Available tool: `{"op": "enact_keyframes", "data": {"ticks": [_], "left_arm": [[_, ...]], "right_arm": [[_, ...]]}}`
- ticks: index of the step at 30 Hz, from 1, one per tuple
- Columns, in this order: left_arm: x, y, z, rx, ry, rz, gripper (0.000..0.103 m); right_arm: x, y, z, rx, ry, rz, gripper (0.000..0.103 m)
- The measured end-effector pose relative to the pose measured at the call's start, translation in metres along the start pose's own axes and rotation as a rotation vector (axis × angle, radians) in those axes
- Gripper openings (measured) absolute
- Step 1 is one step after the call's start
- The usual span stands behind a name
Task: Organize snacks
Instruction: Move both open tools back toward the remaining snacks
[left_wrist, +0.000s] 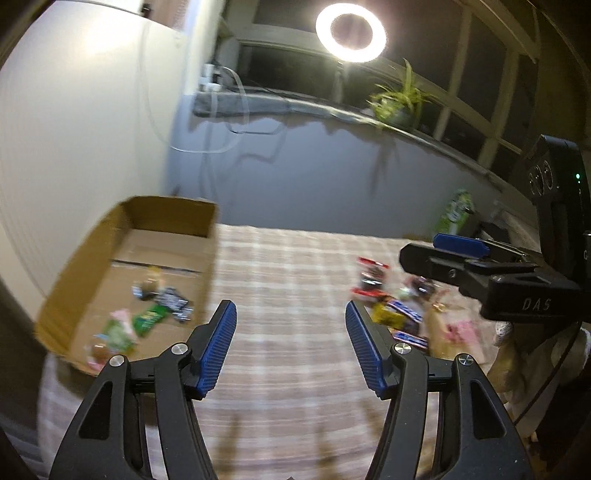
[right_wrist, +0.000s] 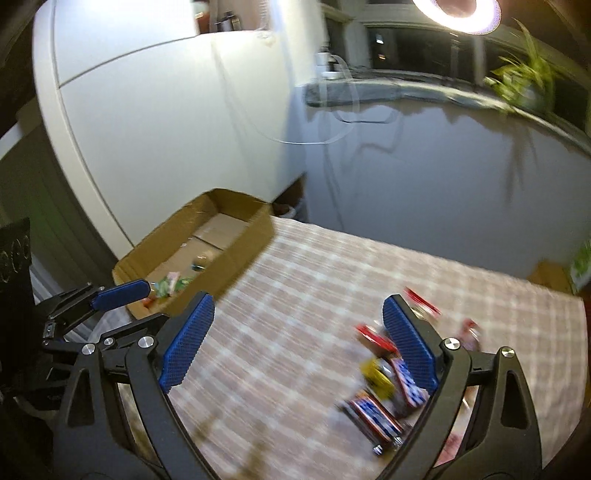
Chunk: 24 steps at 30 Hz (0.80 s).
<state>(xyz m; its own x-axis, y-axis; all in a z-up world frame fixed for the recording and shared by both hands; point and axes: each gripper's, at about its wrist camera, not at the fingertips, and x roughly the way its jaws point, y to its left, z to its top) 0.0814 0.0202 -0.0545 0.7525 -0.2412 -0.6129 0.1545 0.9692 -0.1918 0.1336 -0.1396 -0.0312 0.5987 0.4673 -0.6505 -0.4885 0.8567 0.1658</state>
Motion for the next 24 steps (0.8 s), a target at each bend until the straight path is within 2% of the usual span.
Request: {"op": "enact_keyframes", "data": {"ticks": [7, 13, 20, 24], "left_arm": [[0.021, -0.042, -0.01, 0.021, 0.062, -0.104, 0.061], [0.039, -0.075, -0.021, 0.046, 0.122, -0.185, 0.061], [0.065, -0.112, -0.036, 0.03, 0.235, -0.355, 0.061], [0.081, -0.133, -0.046, 0.055, 0.302, -0.397, 0.061]], "right_arm": [[-0.032, -0.072, -0.032, 0.181, 0.025, -0.034, 0.095], [-0.047, -0.118, -0.058, 0.264, 0.051, -0.079, 0.095], [-0.051, -0.152, -0.094, 0.344, 0.111, -0.07, 0.095], [-0.046, -0.161, -0.111, 0.382, 0.153, -0.034, 0.095]]}}
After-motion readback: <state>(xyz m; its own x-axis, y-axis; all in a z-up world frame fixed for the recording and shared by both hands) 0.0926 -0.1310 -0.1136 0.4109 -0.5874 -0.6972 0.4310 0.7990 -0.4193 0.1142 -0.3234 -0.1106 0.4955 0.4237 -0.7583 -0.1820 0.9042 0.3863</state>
